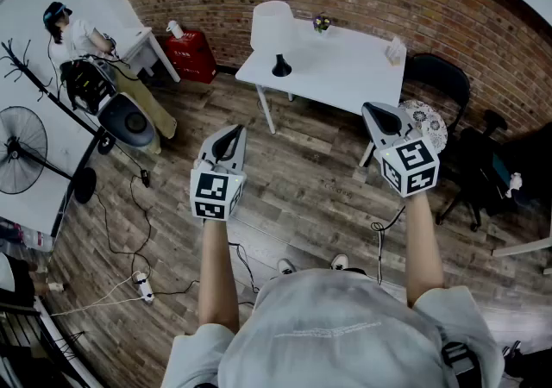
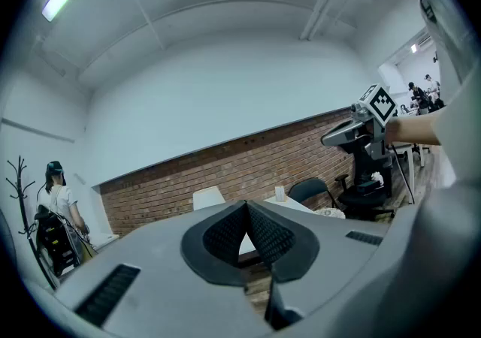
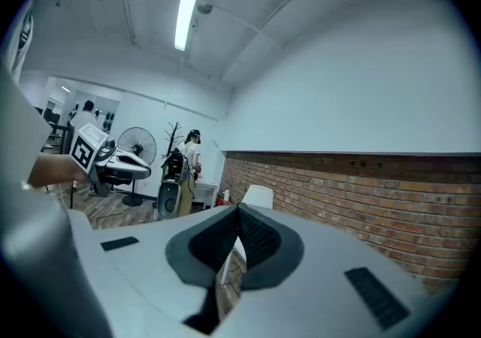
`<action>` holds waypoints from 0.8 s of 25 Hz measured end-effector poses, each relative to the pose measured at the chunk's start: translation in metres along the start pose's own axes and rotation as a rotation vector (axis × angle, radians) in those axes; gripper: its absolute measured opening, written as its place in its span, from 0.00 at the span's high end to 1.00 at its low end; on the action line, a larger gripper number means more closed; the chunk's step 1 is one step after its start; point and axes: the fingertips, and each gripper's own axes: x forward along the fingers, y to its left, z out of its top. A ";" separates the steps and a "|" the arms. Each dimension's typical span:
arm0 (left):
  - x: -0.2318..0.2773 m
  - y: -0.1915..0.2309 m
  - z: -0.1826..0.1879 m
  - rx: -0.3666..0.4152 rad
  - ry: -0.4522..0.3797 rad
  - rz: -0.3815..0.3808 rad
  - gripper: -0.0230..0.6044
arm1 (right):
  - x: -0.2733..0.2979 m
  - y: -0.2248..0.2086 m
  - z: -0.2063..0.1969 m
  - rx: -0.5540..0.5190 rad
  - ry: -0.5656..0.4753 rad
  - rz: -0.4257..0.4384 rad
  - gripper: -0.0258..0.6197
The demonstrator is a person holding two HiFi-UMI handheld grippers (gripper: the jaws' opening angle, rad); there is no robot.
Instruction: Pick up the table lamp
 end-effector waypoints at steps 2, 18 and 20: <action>-0.003 -0.002 0.001 0.005 -0.007 -0.014 0.94 | -0.002 0.004 -0.003 -0.002 0.001 -0.007 0.96; -0.009 0.011 -0.018 -0.048 0.011 -0.017 0.94 | 0.006 0.023 -0.008 0.028 -0.001 0.008 0.90; -0.009 0.013 -0.022 -0.052 0.012 -0.021 0.94 | 0.009 0.027 -0.010 0.028 0.006 0.015 0.86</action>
